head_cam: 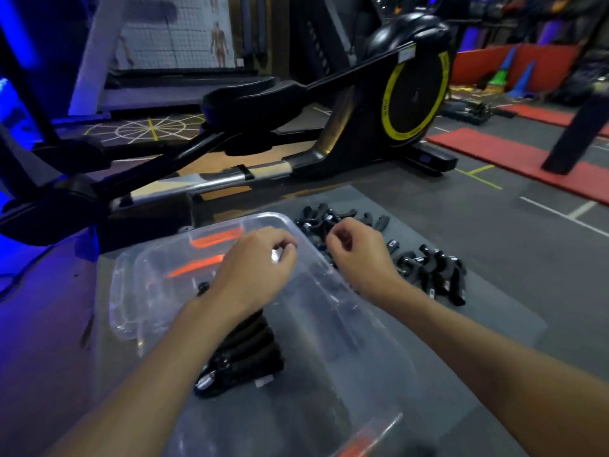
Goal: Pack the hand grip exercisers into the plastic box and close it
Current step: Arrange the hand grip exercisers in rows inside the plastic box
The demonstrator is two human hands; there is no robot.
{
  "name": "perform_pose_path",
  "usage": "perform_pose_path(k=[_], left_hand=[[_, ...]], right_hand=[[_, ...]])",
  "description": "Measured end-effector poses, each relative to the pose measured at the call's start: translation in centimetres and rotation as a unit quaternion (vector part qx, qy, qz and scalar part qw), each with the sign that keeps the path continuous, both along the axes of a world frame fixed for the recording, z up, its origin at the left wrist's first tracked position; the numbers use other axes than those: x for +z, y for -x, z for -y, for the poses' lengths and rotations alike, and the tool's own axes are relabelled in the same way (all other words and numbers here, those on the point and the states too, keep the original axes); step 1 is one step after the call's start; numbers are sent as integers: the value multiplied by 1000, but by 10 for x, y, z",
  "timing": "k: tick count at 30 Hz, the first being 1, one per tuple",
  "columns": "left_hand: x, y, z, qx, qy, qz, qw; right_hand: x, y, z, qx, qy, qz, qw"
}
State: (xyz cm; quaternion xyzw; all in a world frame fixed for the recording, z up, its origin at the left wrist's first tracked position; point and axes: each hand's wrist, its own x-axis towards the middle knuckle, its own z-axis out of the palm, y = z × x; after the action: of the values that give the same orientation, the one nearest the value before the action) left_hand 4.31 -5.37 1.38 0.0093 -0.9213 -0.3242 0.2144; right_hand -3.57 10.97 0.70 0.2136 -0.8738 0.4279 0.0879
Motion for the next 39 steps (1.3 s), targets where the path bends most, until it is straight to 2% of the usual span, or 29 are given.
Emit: perform_pose_path(k=[5,11,14,16,19,25,29,32,39], left_hand=[[-13,43,-44,-58,39,47,996],[-28,102,-90,-60,130,144,979],[-38,115,-100,-58,180,164,968],[-42,116,-102,-51,205,163,964],[-43,115,-101,-44,220,165,960],[-40,113,-103,-26,231,173,957],[-39,110,-103,-29,230,170,958],[-39,110,-104,-29,234,173,956],[-40,108,-104,-29,240,173,955]], right_hand=[[-39,53,-75,-106,-55,88,989],[-115,108,-149,-150,-177,226,946],[-133,134,-165,-209,-224,220,926],[-138,153,-171,-230,-216,197,928],[-143,182,-174,-216,-205,198,934],[-143,232,-169,-137,-294,227,918],[-150,244,-165,-93,-398,263,874],[-149,236,-163,-101,-439,263,853],[-147,238,-154,-120,-449,279,840]])
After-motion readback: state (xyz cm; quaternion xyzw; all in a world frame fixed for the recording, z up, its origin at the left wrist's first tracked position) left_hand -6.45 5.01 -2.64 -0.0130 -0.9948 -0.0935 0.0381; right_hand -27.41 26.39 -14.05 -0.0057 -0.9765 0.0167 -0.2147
